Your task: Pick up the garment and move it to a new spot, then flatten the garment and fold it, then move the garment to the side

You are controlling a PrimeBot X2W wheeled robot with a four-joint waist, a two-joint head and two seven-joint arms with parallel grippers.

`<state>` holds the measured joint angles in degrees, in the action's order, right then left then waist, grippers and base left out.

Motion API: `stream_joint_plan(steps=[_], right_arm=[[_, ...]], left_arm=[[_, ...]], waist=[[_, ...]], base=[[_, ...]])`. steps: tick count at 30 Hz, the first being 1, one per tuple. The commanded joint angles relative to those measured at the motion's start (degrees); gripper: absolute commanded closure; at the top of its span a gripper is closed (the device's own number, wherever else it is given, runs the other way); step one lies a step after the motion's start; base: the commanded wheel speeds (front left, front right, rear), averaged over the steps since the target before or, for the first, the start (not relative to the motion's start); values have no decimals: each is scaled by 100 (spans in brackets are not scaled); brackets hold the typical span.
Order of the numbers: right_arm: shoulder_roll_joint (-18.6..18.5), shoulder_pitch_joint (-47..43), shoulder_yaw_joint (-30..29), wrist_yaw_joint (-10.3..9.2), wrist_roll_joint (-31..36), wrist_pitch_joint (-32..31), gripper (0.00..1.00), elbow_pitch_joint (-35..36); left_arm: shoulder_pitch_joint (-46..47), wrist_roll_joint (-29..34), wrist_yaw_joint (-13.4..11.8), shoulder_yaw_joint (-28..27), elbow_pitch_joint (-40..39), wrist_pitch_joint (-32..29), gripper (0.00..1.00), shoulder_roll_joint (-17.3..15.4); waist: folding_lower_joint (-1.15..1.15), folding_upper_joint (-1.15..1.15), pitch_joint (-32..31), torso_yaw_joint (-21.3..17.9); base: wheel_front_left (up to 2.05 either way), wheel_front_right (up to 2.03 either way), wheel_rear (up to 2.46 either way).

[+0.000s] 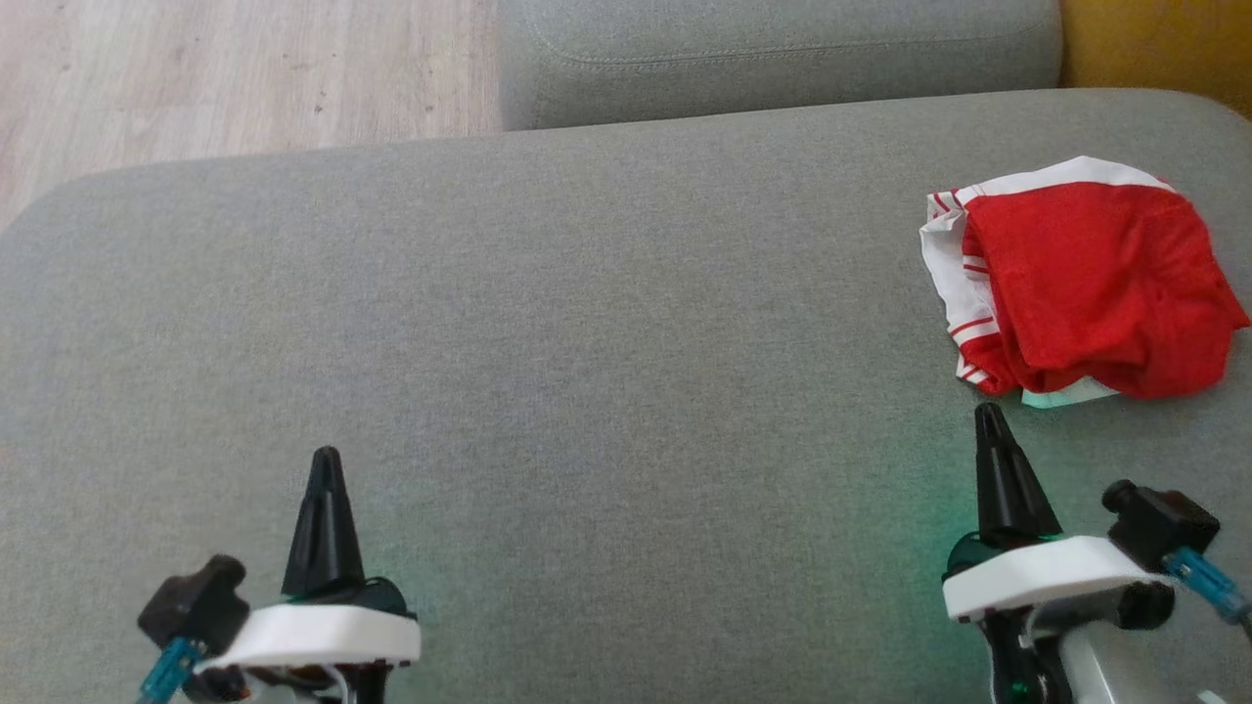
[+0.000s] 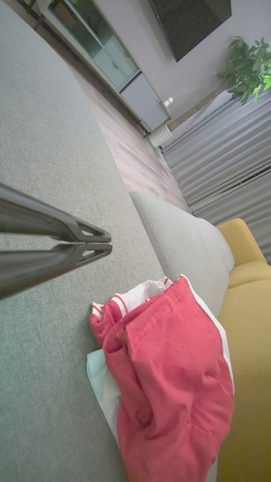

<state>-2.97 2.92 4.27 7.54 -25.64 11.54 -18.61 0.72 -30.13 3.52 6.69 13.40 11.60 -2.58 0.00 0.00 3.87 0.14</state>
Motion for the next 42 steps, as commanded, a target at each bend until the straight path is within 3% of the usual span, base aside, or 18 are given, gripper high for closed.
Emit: stream_joint_plan(steps=[1,42], right_arm=[[-68,234,-33,-1,-211,-26,100,209],[-124,260,-319,-3,-2809,-619,100,313]], left_arm=[[231,-169,7,-130,-155,-33,100,-30],[349,-2544,158,-550,-71,-687,100,-61]], waist=[[0,0,-6,0],[0,0,-147,-6]], base=[[0,0,0],[0,0,0]])
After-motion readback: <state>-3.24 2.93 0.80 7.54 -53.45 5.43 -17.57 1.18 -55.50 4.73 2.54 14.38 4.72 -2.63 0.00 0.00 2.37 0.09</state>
